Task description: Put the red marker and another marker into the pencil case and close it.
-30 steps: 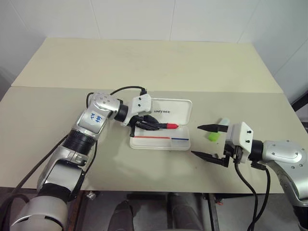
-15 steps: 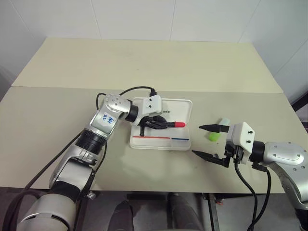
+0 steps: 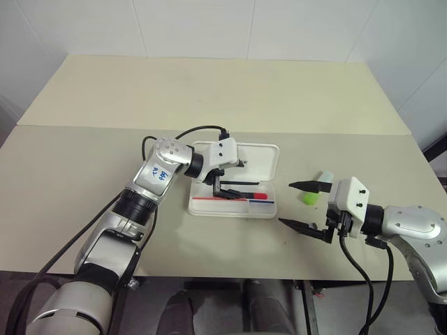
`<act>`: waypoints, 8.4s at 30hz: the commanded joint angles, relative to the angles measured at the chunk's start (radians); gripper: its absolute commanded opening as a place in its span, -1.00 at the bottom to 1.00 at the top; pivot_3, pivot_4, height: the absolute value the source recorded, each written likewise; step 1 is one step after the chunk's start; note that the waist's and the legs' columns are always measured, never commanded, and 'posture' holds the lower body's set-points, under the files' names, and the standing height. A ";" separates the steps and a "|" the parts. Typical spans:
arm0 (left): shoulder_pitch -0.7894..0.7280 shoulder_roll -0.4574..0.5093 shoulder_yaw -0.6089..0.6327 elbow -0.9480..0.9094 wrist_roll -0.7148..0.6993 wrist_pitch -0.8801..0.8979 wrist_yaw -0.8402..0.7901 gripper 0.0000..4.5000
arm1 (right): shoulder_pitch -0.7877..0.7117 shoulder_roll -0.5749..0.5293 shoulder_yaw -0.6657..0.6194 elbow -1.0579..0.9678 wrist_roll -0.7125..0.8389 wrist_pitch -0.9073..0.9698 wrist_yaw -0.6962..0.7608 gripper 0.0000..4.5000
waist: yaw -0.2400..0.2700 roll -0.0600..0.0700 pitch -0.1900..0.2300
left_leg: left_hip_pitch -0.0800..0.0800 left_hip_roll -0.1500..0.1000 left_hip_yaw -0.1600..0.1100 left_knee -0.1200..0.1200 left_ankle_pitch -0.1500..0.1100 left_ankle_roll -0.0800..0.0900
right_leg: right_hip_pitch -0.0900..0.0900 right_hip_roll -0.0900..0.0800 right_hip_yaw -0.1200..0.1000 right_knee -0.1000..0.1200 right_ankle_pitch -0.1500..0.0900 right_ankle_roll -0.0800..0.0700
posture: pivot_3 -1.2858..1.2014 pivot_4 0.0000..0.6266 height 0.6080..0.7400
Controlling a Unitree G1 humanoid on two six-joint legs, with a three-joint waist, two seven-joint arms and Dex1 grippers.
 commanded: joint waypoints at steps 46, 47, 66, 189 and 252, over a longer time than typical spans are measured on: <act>0.160 0.209 0.385 -0.096 -0.399 -0.184 -0.275 1.00 | -0.278 0.518 -0.177 0.196 -0.211 0.772 -0.942 0.73 | 0.000 0.000 -0.001 | 0.001 0.000 0.000 -0.006 0.000 0.000 | 0.000 0.000 0.000 0.000 0.002 0.002 | 0.03 -0.52 1.00; 0.159 0.208 0.384 -0.093 -0.398 -0.186 -0.275 1.00 | -0.280 0.519 -0.175 0.196 -0.214 0.773 -0.945 0.63 | 0.000 0.000 -0.001 | 0.001 0.000 0.000 -0.006 0.000 0.000 | 0.000 0.000 0.000 0.000 0.002 0.002 | 0.03 -0.52 1.00; 0.175 0.188 0.413 -0.081 -0.445 -0.229 -0.279 1.00 | -0.367 0.345 -0.068 0.177 -0.180 0.533 -0.706 -0.51 | -0.012 0.001 0.000 | 0.001 0.000 0.000 -0.008 0.000 0.000 | -0.001 0.000 0.000 -0.002 0.004 0.007 | 0.03 -0.52 1.00; 0.451 0.304 0.485 -0.125 -0.471 -0.242 -0.308 1.00 | -0.325 -0.172 0.297 0.518 -0.136 -0.101 0.466 -0.19 | -0.029 0.002 0.001 | 0.000 0.001 0.002 -0.006 -0.001 -0.001 | -0.003 -0.002 -0.004 -0.001 0.001 0.003 | 0.03 -0.52 1.00; 0.133 0.195 0.410 0.281 -0.288 -0.499 -0.232 0.91 | -0.300 0.093 -0.050 0.121 0.275 0.187 0.238 1.00 | -0.007 0.002 0.001 | 0.000 0.001 0.002 -0.005 -0.001 -0.001 | -0.002 -0.001 -0.004 0.000 0.005 0.010 | 0.03 -0.52 1.00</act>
